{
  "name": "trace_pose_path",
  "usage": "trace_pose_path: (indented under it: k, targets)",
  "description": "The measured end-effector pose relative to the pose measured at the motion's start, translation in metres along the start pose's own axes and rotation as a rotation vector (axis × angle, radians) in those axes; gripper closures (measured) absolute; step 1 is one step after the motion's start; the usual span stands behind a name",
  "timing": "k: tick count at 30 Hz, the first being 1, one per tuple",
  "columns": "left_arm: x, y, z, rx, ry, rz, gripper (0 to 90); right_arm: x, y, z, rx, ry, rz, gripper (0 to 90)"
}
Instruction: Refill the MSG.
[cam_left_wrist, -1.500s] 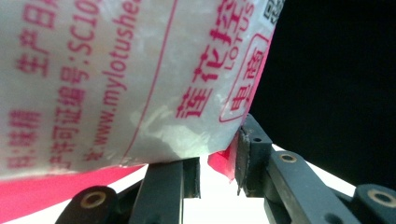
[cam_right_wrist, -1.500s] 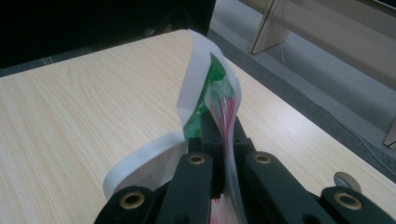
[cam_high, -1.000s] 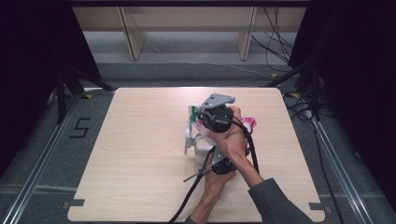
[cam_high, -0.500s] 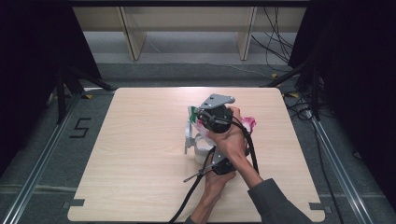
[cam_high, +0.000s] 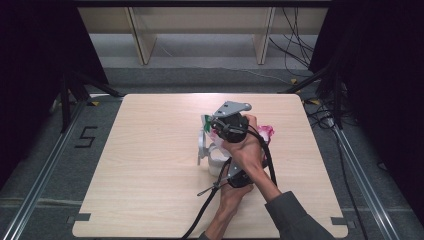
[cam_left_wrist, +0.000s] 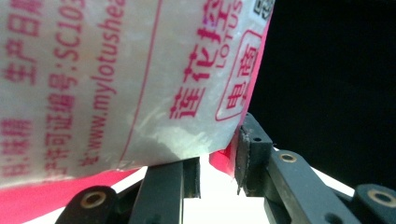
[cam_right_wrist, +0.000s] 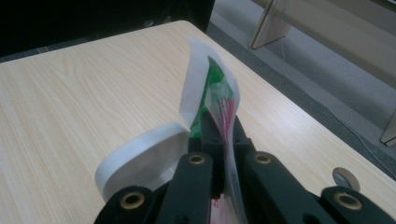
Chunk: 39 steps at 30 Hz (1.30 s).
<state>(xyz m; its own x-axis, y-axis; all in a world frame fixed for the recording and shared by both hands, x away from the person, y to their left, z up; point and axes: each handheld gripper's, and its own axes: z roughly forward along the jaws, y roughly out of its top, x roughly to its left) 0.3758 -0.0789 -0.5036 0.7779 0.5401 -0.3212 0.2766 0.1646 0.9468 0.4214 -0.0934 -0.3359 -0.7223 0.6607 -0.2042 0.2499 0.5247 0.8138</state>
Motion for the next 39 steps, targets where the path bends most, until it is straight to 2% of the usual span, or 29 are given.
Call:
trace_pose_path:
  k: [1,2,6,7,8,15,17,18,19,24,25,28,29,30,31,32,33,34,35,37,38,39]
  targets:
    - [-0.0001,0.0002,0.0000,0.000,-0.002,0.001,73.2,0.0014,0.0002,-0.0009,0.008,0.005,0.013,90.0]
    - [0.0000,0.0003,-0.0001,-0.001,-0.001,0.000,73.2,0.0001,0.0003,-0.0008,0.008,0.011,-0.017,90.0]
    - [-0.0016,0.0013,-0.0021,0.026,0.017,0.007,73.2,0.0004,0.0007,-0.0007,0.009,0.011,-0.017,90.0]
    - [-0.0013,0.0002,0.0004,-0.002,-0.005,0.001,73.2,0.0008,0.0006,0.0001,0.010,0.011,-0.014,90.0]
    - [-0.0007,0.0002,0.0009,-0.010,-0.016,-0.006,73.1,0.0004,0.0007,-0.0002,0.019,0.005,-0.010,90.0]
    - [-0.0027,0.0024,-0.0006,-0.017,-0.003,-0.004,73.1,-0.0007,0.0027,-0.0015,0.007,0.011,-0.007,90.0]
    - [-0.0017,0.0015,0.0001,-0.019,-0.016,-0.005,73.2,0.0012,0.0027,-0.0002,0.002,0.003,-0.002,90.0]
    - [-0.0011,0.0008,0.0003,-0.013,-0.023,-0.007,73.2,0.0021,0.0023,0.0003,0.025,0.011,-0.001,90.0]
    - [-0.0011,0.0000,0.0007,-0.010,-0.028,-0.012,73.2,0.0014,0.0013,0.0024,0.024,0.007,-0.017,90.0]
    - [-0.0017,0.0001,0.0012,-0.019,-0.022,-0.017,73.2,-0.0010,0.0009,0.0024,0.026,0.019,-0.019,90.0]
    - [-0.0022,0.0011,0.0005,-0.022,-0.024,-0.018,73.2,0.0005,0.0012,0.0020,0.020,0.007,0.003,90.0]
    - [-0.0021,0.0019,0.0003,-0.027,-0.030,-0.015,73.2,-0.0010,0.0035,-0.0007,0.018,0.014,-0.015,90.0]
    - [-0.0012,0.0012,0.0007,-0.021,-0.026,-0.013,73.2,-0.0003,0.0031,0.0008,0.013,0.008,-0.017,90.0]
    - [0.0019,0.0014,0.0011,-0.025,-0.022,0.026,73.2,0.0019,0.0022,0.0014,0.028,0.010,-0.002,90.0]
    - [0.0025,0.0007,0.0015,-0.021,-0.019,0.035,73.2,0.0024,0.0008,0.0038,0.039,0.008,-0.022,90.0]
    - [0.0026,0.0004,0.0015,-0.018,-0.021,0.032,73.2,0.0020,-0.0003,0.0059,0.039,0.005,-0.037,90.0]
    - [0.0027,0.0005,0.0013,-0.021,-0.018,0.029,73.2,0.0022,-0.0006,0.0056,0.043,0.004,-0.014,90.0]
    - [0.0032,0.0008,-0.0001,-0.009,0.004,0.037,73.2,0.0008,-0.0005,0.0049,0.035,0.008,-0.016,90.0]
    - [0.0026,0.0011,-0.0001,-0.016,0.017,0.031,73.2,-0.0002,0.0000,0.0044,0.023,0.008,-0.015,90.0]
    - [0.0022,0.0019,-0.0003,-0.019,0.010,0.035,73.3,0.0000,0.0014,0.0024,0.018,0.006,-0.003,90.0]
    - [-0.0017,0.0008,0.0009,-0.019,-0.024,-0.018,73.3,-0.0001,0.0018,0.0020,0.015,0.004,-0.008,90.0]
    - [-0.0012,0.0005,0.0006,-0.013,-0.024,-0.013,73.2,0.0003,0.0018,0.0016,0.029,0.006,-0.008,90.0]
